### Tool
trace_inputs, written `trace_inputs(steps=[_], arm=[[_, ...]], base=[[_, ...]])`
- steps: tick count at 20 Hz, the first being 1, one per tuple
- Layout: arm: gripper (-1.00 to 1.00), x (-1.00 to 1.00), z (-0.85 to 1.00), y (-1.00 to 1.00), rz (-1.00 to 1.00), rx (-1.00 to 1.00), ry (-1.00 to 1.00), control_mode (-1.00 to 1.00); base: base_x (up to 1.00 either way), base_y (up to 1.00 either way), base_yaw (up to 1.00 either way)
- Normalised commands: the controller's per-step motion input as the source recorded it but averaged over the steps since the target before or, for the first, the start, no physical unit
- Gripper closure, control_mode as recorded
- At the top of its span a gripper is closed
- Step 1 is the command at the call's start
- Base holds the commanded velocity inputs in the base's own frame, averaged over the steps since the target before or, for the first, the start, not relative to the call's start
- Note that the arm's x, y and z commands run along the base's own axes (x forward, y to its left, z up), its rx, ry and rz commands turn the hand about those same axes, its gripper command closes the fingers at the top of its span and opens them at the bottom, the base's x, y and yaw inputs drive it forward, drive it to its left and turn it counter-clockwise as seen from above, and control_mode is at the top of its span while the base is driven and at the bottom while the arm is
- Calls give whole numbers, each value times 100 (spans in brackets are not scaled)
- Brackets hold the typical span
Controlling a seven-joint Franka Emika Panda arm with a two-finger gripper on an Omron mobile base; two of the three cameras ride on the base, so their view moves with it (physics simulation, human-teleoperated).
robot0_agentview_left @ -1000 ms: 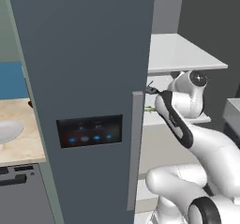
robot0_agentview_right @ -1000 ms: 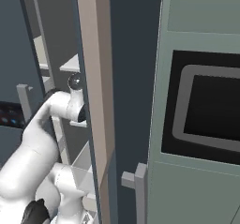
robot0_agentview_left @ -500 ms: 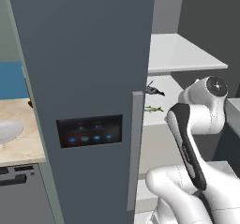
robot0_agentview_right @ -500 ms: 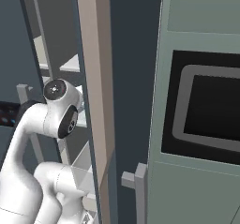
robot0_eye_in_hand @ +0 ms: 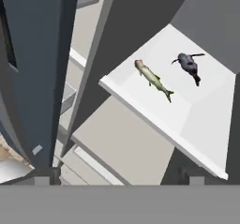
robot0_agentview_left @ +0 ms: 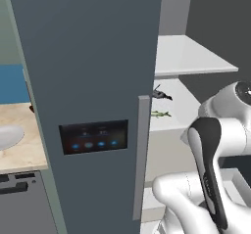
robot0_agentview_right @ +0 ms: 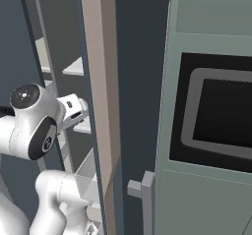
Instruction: Place the fish on the counter behind the older fish on the same shelf of the fridge to maintain FIFO order. Close the fridge door when finished.
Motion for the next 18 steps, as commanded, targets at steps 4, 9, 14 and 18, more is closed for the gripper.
trace_inputs(steps=[4, 9, 14, 18], arm=[[-100, -32, 0, 9, 0, -1, 1, -100], [-100, 0, -2, 8, 0, -4, 1, -100], [-100, -4, -21, 12, 0, -2, 1, -100], [-100, -15, -13, 12, 0, 0, 0, 100]], base=[[0, 0, 0], [0, 0, 0], [0, 0, 0], [-41, 14, 0]])
